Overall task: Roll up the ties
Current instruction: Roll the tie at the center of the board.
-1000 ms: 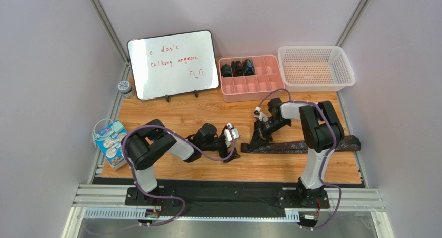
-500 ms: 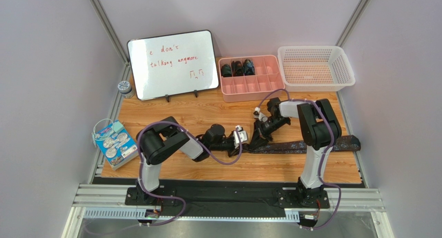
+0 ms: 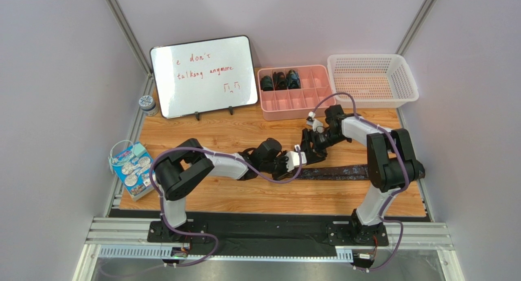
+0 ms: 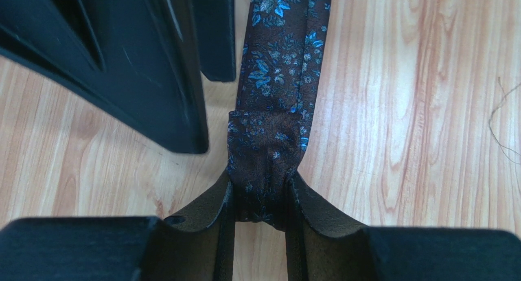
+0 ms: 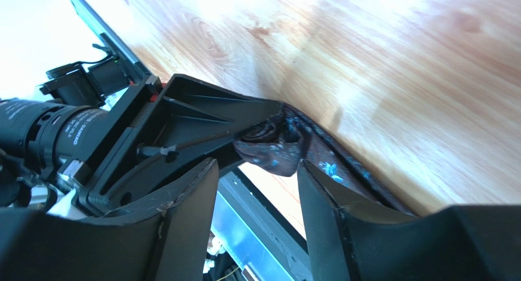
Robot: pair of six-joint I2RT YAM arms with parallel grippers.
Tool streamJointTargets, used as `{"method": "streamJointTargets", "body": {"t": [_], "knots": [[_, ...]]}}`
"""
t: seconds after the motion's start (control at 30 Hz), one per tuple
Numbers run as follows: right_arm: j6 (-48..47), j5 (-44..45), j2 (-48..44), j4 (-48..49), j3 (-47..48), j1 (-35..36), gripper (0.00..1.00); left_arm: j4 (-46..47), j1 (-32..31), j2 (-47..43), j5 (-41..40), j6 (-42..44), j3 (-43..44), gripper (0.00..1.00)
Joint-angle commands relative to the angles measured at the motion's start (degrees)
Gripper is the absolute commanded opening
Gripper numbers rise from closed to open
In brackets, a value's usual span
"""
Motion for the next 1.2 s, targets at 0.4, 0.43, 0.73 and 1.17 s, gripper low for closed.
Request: {"method": "streamJointTargets", "body": {"t": [0.4, 0.43, 0.73, 1.17], "knots": [[5.2, -0.4, 4.9, 11.2, -1.2, 6.6, 0.45, -24.1, -0.2, 3.1, -10.5, -0.3, 3.4, 0.2], [5.2, 0.6, 6.2, 11.6, -1.0, 6.9, 0.38, -24.0, -0.2, 3.1, -9.8, -0.5, 3.4, 0.22], [2.0, 3.4, 11.2, 7.3, -0.9, 3.6, 0.0, -12.7, 4.5, -1.1, -1.0, -5.2, -2.3, 0.56], [-1.6, 1.0, 16.8, 3.9, -2.0, -1.4, 0.0, 35.2, 5.8, 6.7, 7.6, -14.3, -14.9, 0.99]]}}
